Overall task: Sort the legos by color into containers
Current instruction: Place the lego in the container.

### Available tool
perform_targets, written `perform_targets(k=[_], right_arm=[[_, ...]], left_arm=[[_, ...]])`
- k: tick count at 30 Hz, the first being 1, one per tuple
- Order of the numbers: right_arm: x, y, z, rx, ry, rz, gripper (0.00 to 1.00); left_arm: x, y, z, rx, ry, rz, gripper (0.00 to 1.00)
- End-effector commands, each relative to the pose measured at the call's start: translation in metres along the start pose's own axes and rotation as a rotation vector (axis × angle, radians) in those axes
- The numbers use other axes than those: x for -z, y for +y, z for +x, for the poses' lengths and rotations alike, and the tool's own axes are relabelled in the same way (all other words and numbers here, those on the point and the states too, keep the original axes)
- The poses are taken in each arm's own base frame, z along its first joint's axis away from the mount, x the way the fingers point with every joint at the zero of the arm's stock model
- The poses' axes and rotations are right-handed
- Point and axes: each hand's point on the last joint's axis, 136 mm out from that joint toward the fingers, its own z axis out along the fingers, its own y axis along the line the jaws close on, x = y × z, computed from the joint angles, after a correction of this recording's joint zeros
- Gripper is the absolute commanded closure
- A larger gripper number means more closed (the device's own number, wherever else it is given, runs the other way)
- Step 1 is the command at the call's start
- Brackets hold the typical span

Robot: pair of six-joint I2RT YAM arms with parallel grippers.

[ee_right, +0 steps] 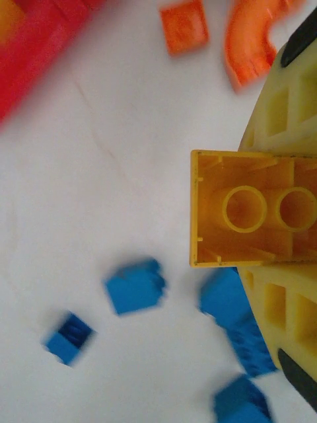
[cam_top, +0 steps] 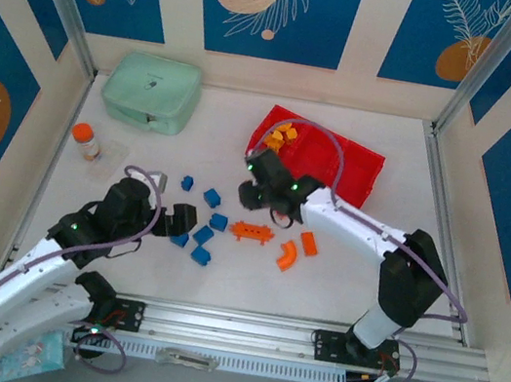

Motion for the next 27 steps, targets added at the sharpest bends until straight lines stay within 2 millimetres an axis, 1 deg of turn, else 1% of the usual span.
perform_targets(k=[1, 5, 9, 12, 15, 20, 22, 24, 27], right_arm=[[-0.008, -0.022, -0.033, -0.017, -0.021, 0.030, 0.72], [-0.027, -0.051, -0.072, -0.066, -0.060, 0.070, 0.72], [-0.050, -0.073, -0.101, -0.087, -0.069, 0.108, 0.72], [-0.067, -0.088, -0.118, -0.103, -0.081, 0.135, 0.72], [-0.086, -0.104, -0.129, -0.123, -0.079, 0.161, 0.72], [-0.107, -0.127, -0.147, -0.146, -0.078, 0.188, 0.71], [-0.113, -0.134, -0.151, -0.153, -0.072, 0.203, 0.66], [-0.115, -0.140, -0.157, -0.161, -0.067, 0.213, 0.60], [-0.110, -0.139, -0.163, -0.158, -0.067, 0.207, 0.48]], left_arm=[[0.005, -0.023, -0.031, -0.035, -0.081, 0.065, 0.01], [-0.001, -0.034, -0.045, -0.056, -0.088, 0.074, 0.01], [-0.009, -0.043, -0.057, -0.070, -0.093, 0.083, 0.01], [-0.016, -0.050, -0.064, -0.074, -0.093, 0.093, 0.01], [-0.023, -0.054, -0.069, -0.072, -0.092, 0.101, 0.01], [-0.034, -0.057, -0.075, -0.062, -0.092, 0.115, 0.01], [-0.038, -0.058, -0.076, -0.057, -0.086, 0.120, 0.01], [-0.041, -0.058, -0.076, -0.052, -0.078, 0.124, 0.01], [-0.044, -0.058, -0.076, -0.046, -0.069, 0.131, 0.01]])
